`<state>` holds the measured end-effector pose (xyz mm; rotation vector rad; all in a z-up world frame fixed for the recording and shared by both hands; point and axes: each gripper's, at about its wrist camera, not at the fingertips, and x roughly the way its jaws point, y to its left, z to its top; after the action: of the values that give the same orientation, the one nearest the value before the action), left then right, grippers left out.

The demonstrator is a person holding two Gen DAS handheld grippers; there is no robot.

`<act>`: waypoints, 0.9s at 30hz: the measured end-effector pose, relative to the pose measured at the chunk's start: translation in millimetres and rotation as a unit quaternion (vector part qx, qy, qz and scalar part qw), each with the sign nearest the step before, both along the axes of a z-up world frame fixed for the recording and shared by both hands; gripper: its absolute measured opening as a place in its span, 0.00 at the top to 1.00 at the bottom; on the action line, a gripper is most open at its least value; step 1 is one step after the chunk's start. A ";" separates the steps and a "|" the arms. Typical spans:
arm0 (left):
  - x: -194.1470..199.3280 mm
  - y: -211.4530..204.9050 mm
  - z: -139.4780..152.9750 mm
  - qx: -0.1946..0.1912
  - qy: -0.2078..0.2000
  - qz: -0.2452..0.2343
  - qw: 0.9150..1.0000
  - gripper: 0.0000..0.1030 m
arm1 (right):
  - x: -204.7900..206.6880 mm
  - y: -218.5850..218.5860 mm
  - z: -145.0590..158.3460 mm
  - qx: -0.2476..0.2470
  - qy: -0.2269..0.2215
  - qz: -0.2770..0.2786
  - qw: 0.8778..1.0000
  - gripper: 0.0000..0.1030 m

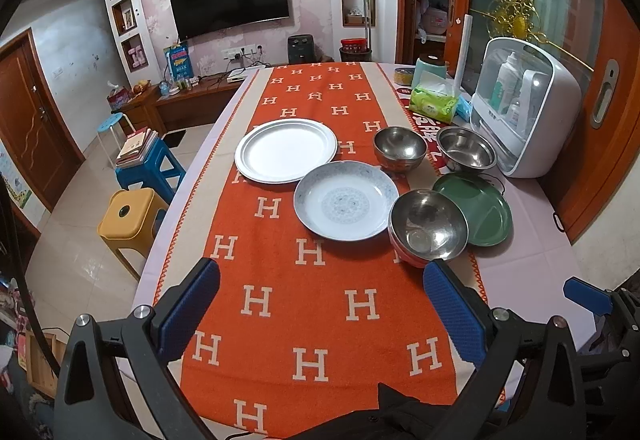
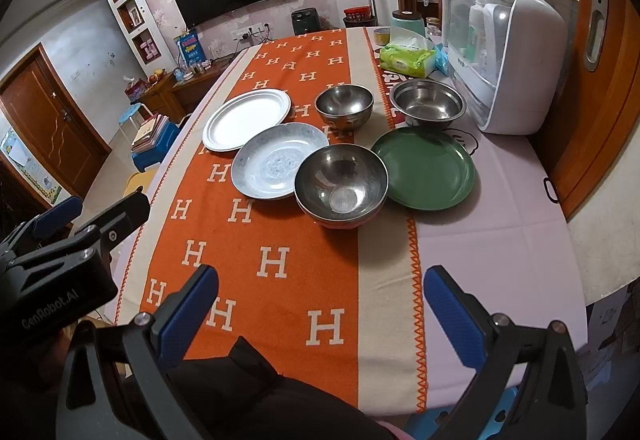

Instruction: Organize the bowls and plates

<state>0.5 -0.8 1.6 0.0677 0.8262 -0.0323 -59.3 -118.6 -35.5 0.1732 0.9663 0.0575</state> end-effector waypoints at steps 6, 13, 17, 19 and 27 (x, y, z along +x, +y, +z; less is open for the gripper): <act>0.2 -0.4 0.0 0.001 0.000 0.000 1.000 0.01 | 0.8 -2.5 -4.2 -0.001 0.006 -0.001 1.000 0.00; 1.2 2.4 -2.0 0.001 0.003 0.003 1.000 0.01 | 0.7 -3.0 -6.4 0.000 0.010 -0.002 1.000 0.00; 1.4 2.7 -3.0 0.001 0.003 0.002 1.000 0.01 | 0.2 -2.8 -8.1 0.000 0.011 0.000 1.000 0.00; 1.7 2.6 -4.3 0.003 0.004 0.002 1.000 0.01 | 0.2 -2.2 -8.2 0.000 0.011 -0.001 1.000 0.00; 6.6 -1.1 -7.3 0.012 0.016 0.000 1.000 0.01 | 2.9 -0.9 -8.7 0.006 0.012 -0.004 1.000 0.01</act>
<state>7.1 -1.9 -5.7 0.0902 0.8586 -0.0236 -56.4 -119.5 -44.2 0.1881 0.9901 0.0539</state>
